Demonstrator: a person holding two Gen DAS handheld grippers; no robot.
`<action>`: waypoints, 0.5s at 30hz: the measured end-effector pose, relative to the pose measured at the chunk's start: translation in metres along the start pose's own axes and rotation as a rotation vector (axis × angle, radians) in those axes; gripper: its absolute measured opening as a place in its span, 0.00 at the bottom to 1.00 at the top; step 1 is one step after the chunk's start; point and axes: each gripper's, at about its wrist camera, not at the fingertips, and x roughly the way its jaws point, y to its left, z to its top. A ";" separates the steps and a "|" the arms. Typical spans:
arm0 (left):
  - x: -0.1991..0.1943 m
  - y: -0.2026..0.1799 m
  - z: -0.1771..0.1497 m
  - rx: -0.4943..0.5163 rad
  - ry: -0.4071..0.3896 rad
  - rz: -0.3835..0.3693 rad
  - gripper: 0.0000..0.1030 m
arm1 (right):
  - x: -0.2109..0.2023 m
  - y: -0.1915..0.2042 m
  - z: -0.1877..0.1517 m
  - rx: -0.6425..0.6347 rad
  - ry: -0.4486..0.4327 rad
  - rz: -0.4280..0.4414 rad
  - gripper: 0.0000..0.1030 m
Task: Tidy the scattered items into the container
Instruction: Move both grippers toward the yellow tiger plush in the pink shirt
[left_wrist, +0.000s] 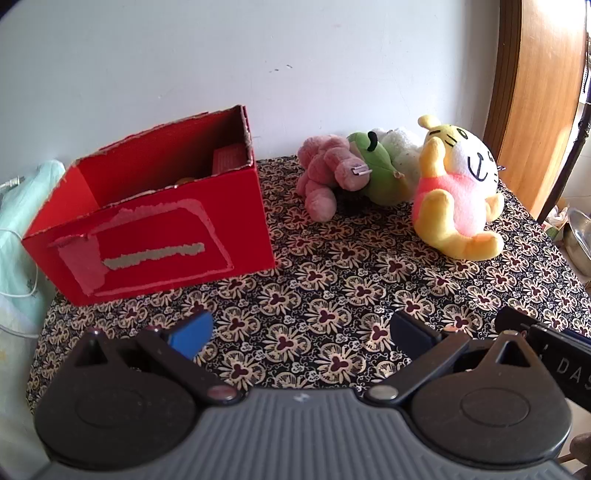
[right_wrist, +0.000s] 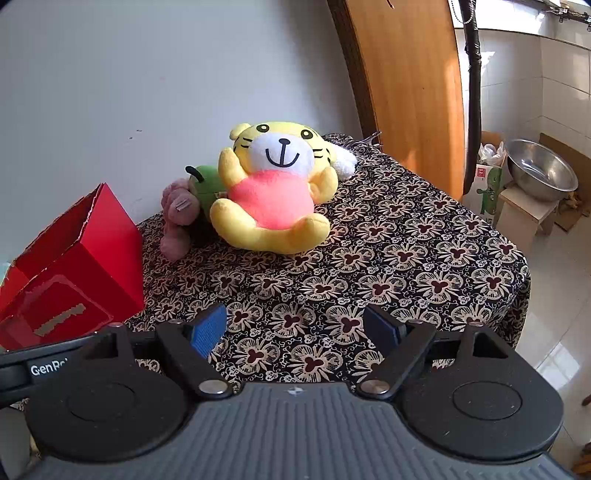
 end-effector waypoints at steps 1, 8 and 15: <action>0.000 0.000 -0.001 0.000 0.000 -0.001 0.99 | 0.000 0.000 0.000 -0.001 -0.002 0.000 0.81; 0.002 -0.001 -0.003 0.006 0.011 0.004 0.99 | 0.001 -0.001 -0.001 -0.007 -0.001 -0.005 0.81; 0.006 -0.003 -0.004 0.019 0.025 0.010 0.99 | 0.003 0.002 -0.002 -0.018 0.009 -0.003 0.81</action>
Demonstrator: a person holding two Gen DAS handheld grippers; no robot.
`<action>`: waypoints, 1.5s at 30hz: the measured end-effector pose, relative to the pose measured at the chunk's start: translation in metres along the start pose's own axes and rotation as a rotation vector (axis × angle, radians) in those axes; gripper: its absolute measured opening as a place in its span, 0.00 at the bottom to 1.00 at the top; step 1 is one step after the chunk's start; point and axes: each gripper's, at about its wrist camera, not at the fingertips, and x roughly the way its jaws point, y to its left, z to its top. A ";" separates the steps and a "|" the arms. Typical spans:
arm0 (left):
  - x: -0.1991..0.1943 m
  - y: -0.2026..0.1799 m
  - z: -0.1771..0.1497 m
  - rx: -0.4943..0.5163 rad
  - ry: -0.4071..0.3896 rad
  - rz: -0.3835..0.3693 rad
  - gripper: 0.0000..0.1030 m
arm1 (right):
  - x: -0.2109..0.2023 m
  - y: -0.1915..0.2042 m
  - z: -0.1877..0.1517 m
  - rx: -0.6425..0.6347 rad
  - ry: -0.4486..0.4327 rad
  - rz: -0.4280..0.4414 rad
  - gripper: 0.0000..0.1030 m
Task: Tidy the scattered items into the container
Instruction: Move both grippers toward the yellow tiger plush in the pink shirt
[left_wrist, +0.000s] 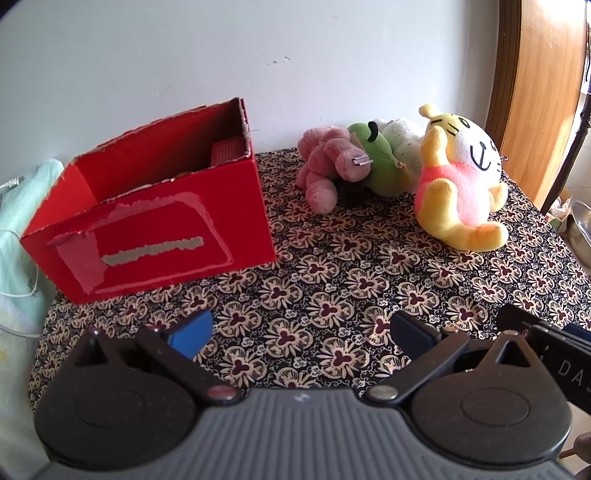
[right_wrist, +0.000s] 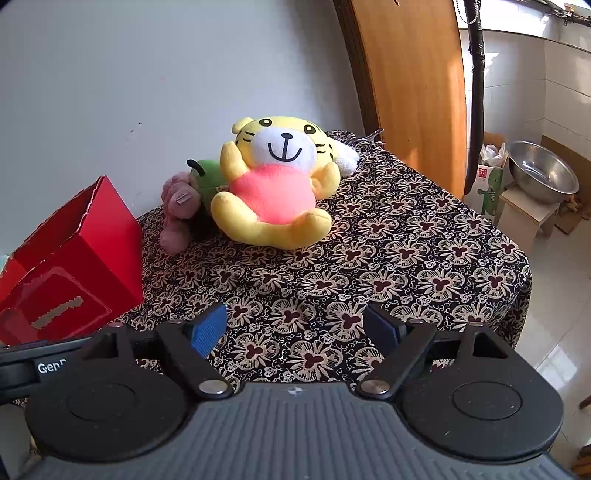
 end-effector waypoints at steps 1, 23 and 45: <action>0.000 0.000 0.000 0.000 0.001 0.000 0.99 | 0.000 0.000 0.000 0.000 0.002 0.000 0.81; 0.006 -0.004 0.000 0.013 0.011 -0.003 0.99 | 0.003 0.000 -0.002 0.004 0.016 -0.003 0.81; 0.056 -0.028 0.006 0.117 0.077 -0.089 0.99 | 0.046 -0.022 0.023 0.039 0.003 -0.023 0.81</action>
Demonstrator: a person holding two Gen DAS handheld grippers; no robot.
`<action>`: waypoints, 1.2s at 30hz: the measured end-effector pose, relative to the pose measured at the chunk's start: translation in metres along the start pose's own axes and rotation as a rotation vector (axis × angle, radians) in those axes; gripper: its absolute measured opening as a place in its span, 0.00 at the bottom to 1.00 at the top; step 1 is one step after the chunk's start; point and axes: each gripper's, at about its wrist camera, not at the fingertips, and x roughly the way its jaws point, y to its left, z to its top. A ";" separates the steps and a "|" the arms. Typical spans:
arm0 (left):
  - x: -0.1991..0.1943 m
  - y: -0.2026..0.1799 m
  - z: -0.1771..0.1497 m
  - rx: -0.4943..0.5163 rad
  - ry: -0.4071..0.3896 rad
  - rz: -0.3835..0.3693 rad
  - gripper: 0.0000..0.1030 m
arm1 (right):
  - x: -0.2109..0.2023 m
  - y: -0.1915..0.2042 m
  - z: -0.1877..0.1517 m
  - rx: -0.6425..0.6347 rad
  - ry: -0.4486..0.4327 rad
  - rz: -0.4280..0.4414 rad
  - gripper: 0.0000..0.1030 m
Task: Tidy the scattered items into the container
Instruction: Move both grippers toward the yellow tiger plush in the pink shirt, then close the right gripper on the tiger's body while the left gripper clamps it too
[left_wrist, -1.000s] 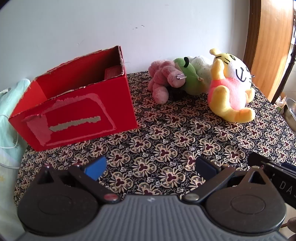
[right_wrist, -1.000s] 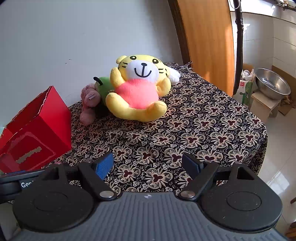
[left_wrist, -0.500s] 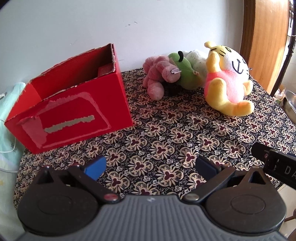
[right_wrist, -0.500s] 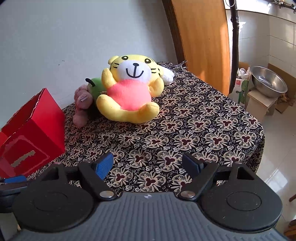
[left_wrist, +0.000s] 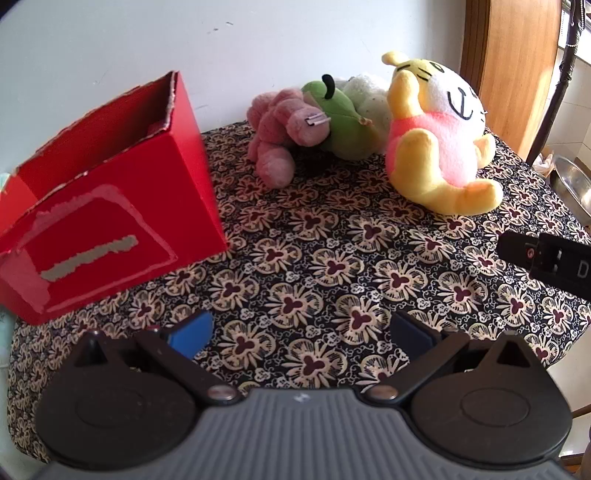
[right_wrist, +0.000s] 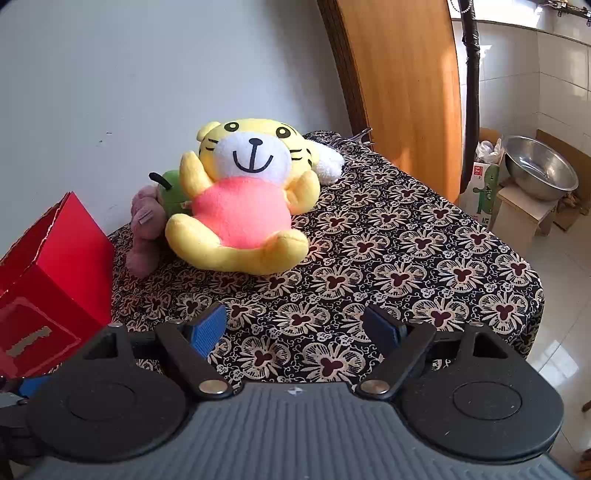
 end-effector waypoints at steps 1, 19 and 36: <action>0.004 -0.002 0.001 0.005 0.006 -0.008 0.99 | 0.004 -0.002 0.001 0.010 0.006 0.004 0.81; 0.019 -0.024 0.052 0.040 -0.151 -0.320 0.98 | 0.032 -0.037 0.057 0.188 -0.132 0.156 0.82; 0.076 -0.037 0.105 0.063 -0.128 -0.429 0.72 | 0.132 -0.044 0.087 0.294 0.103 0.416 0.85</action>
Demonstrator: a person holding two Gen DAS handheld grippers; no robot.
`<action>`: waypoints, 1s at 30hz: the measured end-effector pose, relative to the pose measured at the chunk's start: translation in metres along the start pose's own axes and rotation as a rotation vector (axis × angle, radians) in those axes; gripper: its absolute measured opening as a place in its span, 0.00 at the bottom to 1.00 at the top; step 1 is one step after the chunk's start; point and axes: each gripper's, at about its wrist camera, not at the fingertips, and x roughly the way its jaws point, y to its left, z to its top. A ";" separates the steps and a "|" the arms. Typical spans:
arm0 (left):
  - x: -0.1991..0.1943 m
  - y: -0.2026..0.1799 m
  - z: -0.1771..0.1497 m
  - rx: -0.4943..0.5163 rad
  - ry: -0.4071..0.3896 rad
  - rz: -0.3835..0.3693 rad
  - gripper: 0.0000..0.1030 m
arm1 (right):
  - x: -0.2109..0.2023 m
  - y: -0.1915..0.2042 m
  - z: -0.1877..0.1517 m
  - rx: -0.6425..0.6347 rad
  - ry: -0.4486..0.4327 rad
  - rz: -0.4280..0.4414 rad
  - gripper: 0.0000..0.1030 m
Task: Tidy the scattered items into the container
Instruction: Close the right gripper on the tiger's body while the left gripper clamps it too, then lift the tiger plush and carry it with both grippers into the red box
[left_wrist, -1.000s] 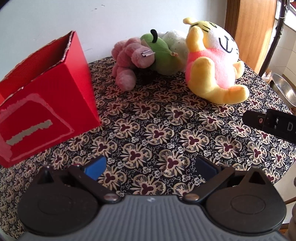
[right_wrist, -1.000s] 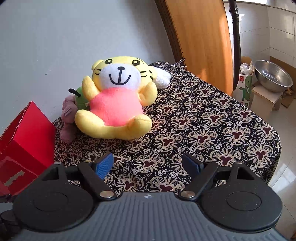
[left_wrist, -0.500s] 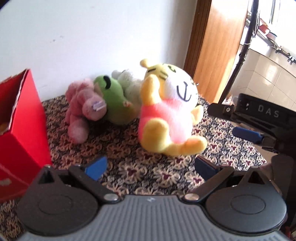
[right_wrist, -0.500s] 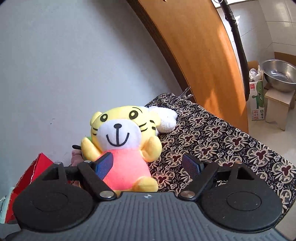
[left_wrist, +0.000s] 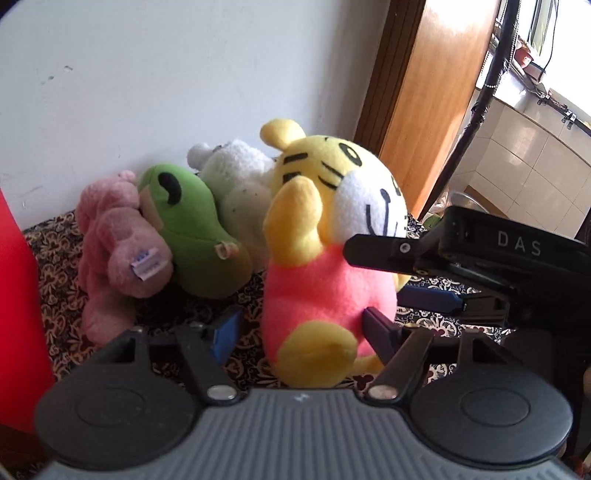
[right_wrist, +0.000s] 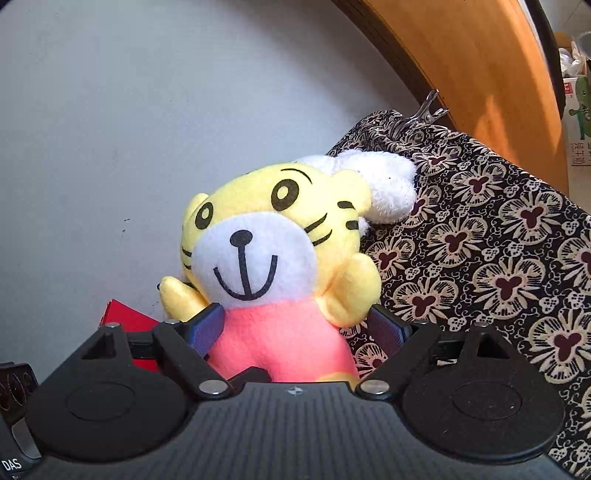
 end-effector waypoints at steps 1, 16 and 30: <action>0.001 0.001 0.000 -0.002 0.003 -0.006 0.71 | 0.004 -0.001 -0.001 0.005 0.006 0.009 0.85; -0.034 -0.027 -0.002 0.027 -0.075 -0.100 0.55 | -0.049 0.025 -0.015 -0.027 -0.073 0.096 0.54; -0.167 0.037 -0.014 -0.071 -0.310 0.094 0.55 | -0.047 0.165 -0.043 -0.335 -0.080 0.305 0.54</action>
